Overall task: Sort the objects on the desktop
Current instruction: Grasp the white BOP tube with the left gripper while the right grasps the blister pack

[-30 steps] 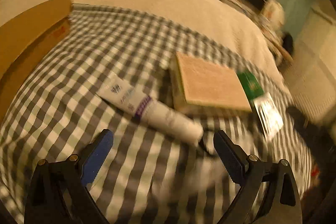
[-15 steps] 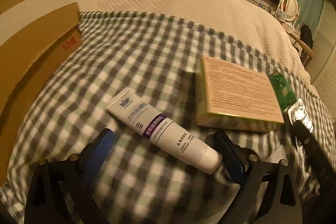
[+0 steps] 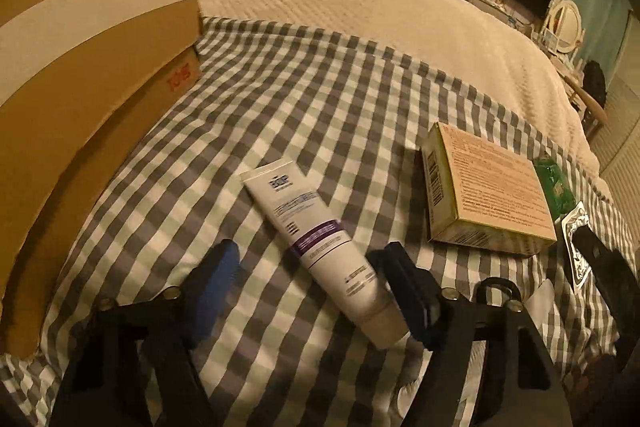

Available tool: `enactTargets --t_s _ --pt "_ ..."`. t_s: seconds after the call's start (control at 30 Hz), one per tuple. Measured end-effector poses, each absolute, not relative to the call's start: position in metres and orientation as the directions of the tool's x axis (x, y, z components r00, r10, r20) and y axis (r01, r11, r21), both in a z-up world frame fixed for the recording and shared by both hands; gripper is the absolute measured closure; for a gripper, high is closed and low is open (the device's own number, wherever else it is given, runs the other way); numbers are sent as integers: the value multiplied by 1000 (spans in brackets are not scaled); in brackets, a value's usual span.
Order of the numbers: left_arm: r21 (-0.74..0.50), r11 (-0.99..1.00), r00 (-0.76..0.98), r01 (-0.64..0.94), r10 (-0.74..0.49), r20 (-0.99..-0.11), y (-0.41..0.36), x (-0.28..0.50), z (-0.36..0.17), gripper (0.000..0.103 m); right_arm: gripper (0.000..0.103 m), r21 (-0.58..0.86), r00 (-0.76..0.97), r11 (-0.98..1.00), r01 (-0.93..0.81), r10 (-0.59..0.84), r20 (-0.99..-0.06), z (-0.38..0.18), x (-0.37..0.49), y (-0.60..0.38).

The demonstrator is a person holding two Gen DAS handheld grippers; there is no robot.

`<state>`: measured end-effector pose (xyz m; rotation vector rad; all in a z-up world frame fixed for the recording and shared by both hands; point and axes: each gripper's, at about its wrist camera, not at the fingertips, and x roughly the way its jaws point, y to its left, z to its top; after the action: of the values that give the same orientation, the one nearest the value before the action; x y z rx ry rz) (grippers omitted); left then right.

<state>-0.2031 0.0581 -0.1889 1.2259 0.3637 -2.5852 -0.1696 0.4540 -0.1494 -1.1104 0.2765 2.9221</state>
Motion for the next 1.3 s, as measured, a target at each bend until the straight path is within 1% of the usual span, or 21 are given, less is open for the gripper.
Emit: enactTargets --t_s 0.03,0.07,0.1,0.13,0.17,0.2,0.3,0.37,0.43,0.5,0.53,0.57,0.63,0.7,0.77,0.9,1.03,1.1,1.13,1.3 --pt "-114 -937 -617 330 -123 -778 59 -204 -190 34 9 171 -744 -983 -73 -61 -665 -150 -176 453" --pt "-115 -939 -620 324 -119 -775 62 -207 -190 42 9 192 -744 -978 -82 -68 -665 -150 -183 454" --pt "-118 -944 -627 308 -108 -772 63 -210 -191 52 9 209 -746 -974 -87 -75 -662 -150 -189 454" --pt "-119 -951 -633 286 -94 -768 66 -213 -191 56 9 219 -749 -972 -91 -78 -658 -151 -193 451" --pt "-123 -956 -639 265 -78 -765 68 -215 -191 66 8 209 -748 -973 -100 -65 -660 -151 -198 448" --pt "-136 -961 -646 240 -53 -761 70 -218 -192 73 7 179 -739 -977 -115 -36 -672 -154 -205 444" --pt "-154 -962 -654 227 -34 -755 69 -224 -193 76 7 126 -720 -983 -135 10 -694 -165 -209 438" --pt "-162 -962 -659 221 -24 -752 70 -228 -193 80 10 146 -710 -977 -154 6 -704 -170 -211 446" --pt "-151 -967 -658 207 -24 -753 73 -229 -191 80 20 171 -710 -970 -174 4 -704 -171 -207 453" --pt "-159 -967 -662 198 -12 -749 72 -230 -190 80 44 168 -713 -969 -182 12 -701 -168 -205 458" --pt "-165 -967 -664 194 -5 -748 72 -230 -190 80 53 169 -715 -969 -178 10 -699 -166 -207 461" --pt "-175 -966 -665 190 5 -747 70 -231 -191 80 58 169 -716 -971 -170 4 -698 -164 -206 462" --pt "-192 -964 -664 185 22 -747 69 -225 -190 80 65 163 -717 -973 -162 2 -697 -161 -205 462" --pt "-207 -961 -661 182 36 -749 66 -218 -188 80 78 162 -719 -974 -157 0 -695 -158 -200 465" --pt "-214 -960 -660 182 42 -750 62 -216 -186 80 87 157 -722 -976 -154 2 -692 -153 -195 468" --pt "-238 -953 -653 190 58 -755 57 -214 -190 80 88 176 -752 -970 -168 11 -659 -135 -171 484" --pt "-224 -958 -663 180 50 -747 61 -213 -191 80 88 188 -768 -968 -165 7 -641 -129 -154 503" --pt "-226 -959 -666 170 57 -743 63 -213 -190 80 91 201 -770 -967 -154 -10 -638 -134 -151 510" --pt "-230 -959 -668 163 65 -741 63 -213 -190 80 92 211 -765 -967 -146 -24 -643 -136 -153 512" --pt "-250 -960 -668 129 103 -737 66 -213 -184 80 96 248 -785 -964 -91 -84 -614 -132 -152 507"
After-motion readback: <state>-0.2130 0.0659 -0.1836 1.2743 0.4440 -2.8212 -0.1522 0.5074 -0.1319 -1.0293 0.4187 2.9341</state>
